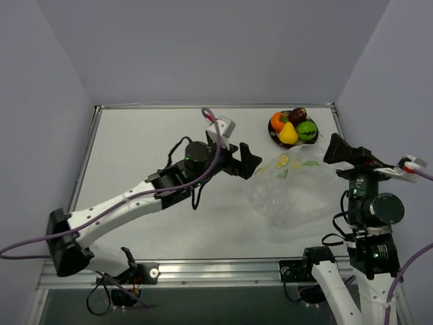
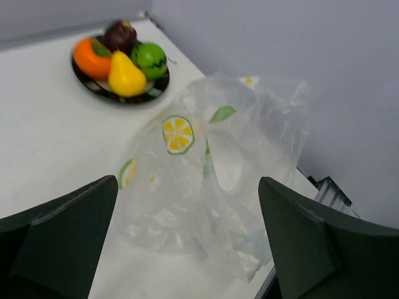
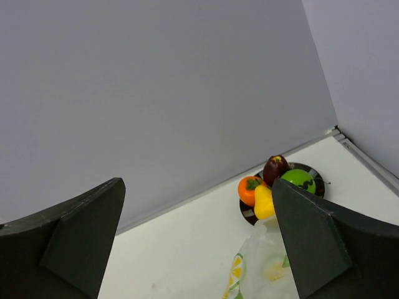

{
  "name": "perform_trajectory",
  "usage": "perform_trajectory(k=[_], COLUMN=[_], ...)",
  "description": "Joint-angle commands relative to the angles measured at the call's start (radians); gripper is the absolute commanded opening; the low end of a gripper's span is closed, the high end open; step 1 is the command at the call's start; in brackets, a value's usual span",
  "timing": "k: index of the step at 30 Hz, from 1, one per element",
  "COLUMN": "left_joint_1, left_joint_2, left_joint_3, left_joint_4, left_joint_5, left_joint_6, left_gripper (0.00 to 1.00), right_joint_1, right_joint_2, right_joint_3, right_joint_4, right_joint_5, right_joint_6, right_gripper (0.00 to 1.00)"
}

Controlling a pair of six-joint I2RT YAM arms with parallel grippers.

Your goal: Take the fake fruits out of the plastic bag

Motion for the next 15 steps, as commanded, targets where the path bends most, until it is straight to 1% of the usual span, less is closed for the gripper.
perform_trajectory(k=[1,2,3,4,5,6,8,9,11,12,15], left_joint_1=[-0.008,-0.008,-0.009,-0.009,-0.008,-0.008,-0.008,-0.008,-0.008,-0.008,-0.008], left_joint_2=[-0.246,-0.292,-0.380,-0.424,-0.470,-0.552,-0.630,-0.697,-0.754,-0.798,-0.846], left_joint_3=[-0.019,-0.033,-0.051,-0.084,-0.097,-0.108,-0.120,-0.120,-0.116,-0.117,-0.134], left_joint_4=[-0.178,-0.209,-0.265,-0.296,-0.324,-0.384,-0.436,-0.482,-0.511,-0.521,-0.527], left_joint_5=[-0.197,-0.225,-0.253,-0.303,-0.328,-0.354,-0.444,-0.469,-0.521,-0.526,-0.544], left_joint_6=[0.185,0.214,0.222,0.233,0.247,0.253,0.264,0.277,0.296,0.305,0.316], left_gripper=[0.94,0.94,0.94,0.94,0.94,0.94,0.94,0.94,0.94,0.94,0.94], right_joint_1=[0.016,0.022,0.022,0.024,0.024,0.024,0.024,0.026,0.024,0.026,0.024], right_joint_2=[-0.117,-0.143,-0.195,-0.218,-0.261,-0.281,-0.320,-0.344,-0.354,-0.349,-0.312], right_joint_3=[-0.050,-0.097,-0.119,-0.135,-0.147,-0.161,-0.170,-0.173,-0.173,-0.172,-0.162], right_joint_4=[0.013,0.013,0.013,0.007,0.006,0.006,0.006,0.006,0.004,0.006,0.006], right_joint_5=[0.078,0.092,0.108,0.121,0.146,0.152,0.161,0.167,0.175,0.178,0.152], right_joint_6=[0.005,0.005,0.005,0.005,0.003,0.003,0.000,0.001,0.003,0.006,0.006], right_gripper=[1.00,1.00,1.00,1.00,1.00,0.99,0.98,0.98,0.98,0.99,1.00])
